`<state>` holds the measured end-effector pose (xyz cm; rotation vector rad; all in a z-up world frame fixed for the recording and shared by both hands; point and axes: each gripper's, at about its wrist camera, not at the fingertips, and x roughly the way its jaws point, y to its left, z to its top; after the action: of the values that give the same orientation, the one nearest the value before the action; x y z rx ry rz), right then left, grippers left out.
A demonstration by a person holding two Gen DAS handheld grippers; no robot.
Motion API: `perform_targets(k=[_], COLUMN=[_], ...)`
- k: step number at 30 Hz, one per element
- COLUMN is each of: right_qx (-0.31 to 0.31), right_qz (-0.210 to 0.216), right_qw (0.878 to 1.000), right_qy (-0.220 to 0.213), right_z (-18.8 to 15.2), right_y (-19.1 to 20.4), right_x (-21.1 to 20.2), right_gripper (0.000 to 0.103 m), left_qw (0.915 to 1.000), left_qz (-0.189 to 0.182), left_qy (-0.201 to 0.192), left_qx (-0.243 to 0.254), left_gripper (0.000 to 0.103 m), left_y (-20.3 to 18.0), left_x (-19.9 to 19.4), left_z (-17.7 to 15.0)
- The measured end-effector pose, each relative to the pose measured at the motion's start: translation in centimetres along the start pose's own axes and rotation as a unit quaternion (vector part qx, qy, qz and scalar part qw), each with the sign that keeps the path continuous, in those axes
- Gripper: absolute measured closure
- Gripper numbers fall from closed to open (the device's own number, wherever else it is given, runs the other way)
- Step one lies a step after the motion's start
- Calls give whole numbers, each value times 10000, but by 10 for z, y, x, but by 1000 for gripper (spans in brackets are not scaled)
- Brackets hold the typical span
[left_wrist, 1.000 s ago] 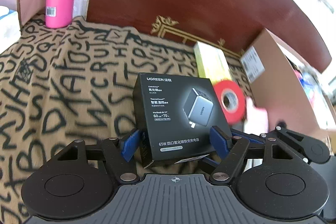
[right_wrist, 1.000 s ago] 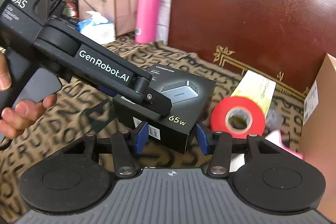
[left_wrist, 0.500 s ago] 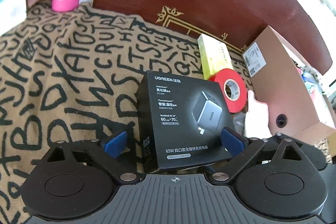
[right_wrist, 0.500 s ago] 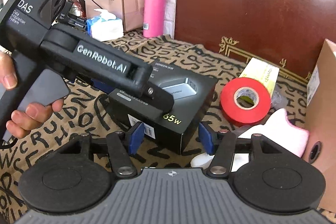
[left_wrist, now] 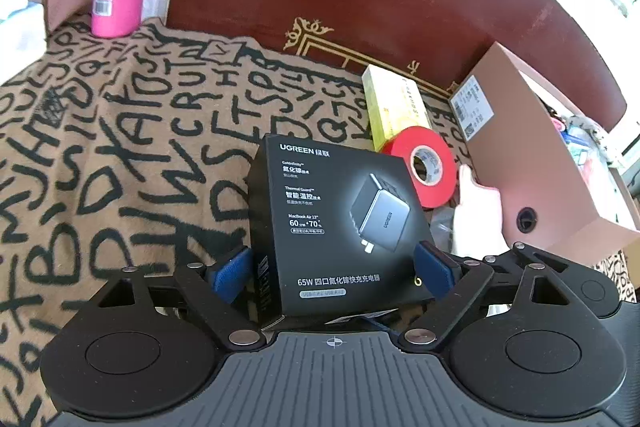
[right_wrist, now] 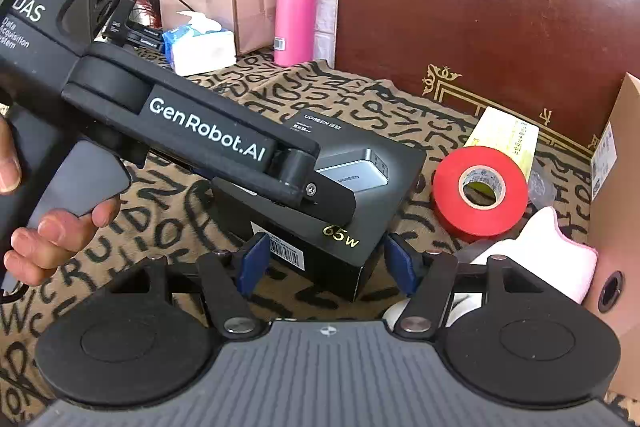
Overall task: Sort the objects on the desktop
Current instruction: 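Carry the charger box with the left gripper over the cardboard box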
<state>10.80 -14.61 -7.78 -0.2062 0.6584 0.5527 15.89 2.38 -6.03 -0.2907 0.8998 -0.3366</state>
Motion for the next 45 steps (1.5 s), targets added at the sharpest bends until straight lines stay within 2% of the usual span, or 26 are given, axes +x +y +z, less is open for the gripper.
perform_targets(k=[5, 10, 15, 20, 25, 30, 33, 38, 45], right_qx=[28, 0, -1, 190, 365, 590, 742, 870, 769], right_qz=[-67, -250, -578, -927, -1309, -1648, -1749, -1775, -1768], right_qw=[9995, 9968, 9916, 9849, 9779, 9704, 9670, 9650, 9699], right_qy=[-306, -762, -1155, -1446, -1590, -1662, -1698, -1723, -1489], right_z=[3, 10, 14, 11, 6, 8, 11, 14, 24], right_y=[8, 12, 4, -19, -53, -91, -122, -173, -216], right_x=[-26, -61, -95, -125, -150, -158, -157, -152, -123], right_gripper=[36, 36, 36, 36, 36, 36, 36, 36, 36], left_qw=[9995, 9967, 9924, 9881, 9839, 9793, 9788, 9806, 9835], left_qz=[20, 9, -237, -515, -792, -979, -1121, -1295, -1182], left_qy=[-311, -735, -1036, -1173, -1196, -1198, -1142, -1032, -928], left_qx=[67, 357, 618, 851, 1069, 1309, 1277, 1053, 1005], left_gripper=[17, 17, 17, 17, 17, 17, 17, 17, 17], left_y=[-14, -42, -77, -121, -170, -217, -237, -254, -258], left_x=[-29, -60, -76, -72, -54, -26, -5, 31, 76], left_z=[-3, 2, 13, 25, 42, 61, 75, 98, 122])
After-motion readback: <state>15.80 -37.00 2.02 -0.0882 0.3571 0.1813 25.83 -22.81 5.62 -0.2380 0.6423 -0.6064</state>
